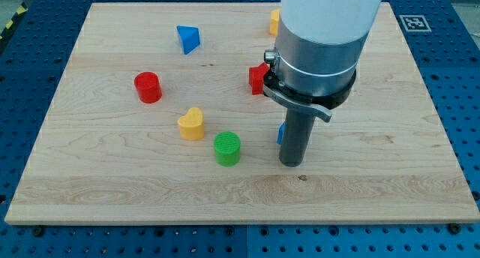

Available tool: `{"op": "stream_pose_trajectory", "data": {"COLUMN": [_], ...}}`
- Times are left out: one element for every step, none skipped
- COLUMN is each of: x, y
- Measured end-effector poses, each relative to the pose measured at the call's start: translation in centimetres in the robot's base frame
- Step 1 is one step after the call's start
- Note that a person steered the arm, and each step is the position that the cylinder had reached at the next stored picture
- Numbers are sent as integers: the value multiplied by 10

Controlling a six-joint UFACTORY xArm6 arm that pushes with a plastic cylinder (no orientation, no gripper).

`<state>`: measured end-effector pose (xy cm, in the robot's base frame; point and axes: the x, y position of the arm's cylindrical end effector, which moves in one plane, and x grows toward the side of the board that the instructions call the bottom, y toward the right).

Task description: Push blue cube below the red star

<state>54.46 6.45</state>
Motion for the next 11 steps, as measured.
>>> {"op": "stream_pose_trajectory", "data": {"x": [0,-6,-12,-12,-20,-31,-32,-33,-33,-48,-53], "y": [11,43,51,25,-19,-43,-42,-22,5,9,0]}}
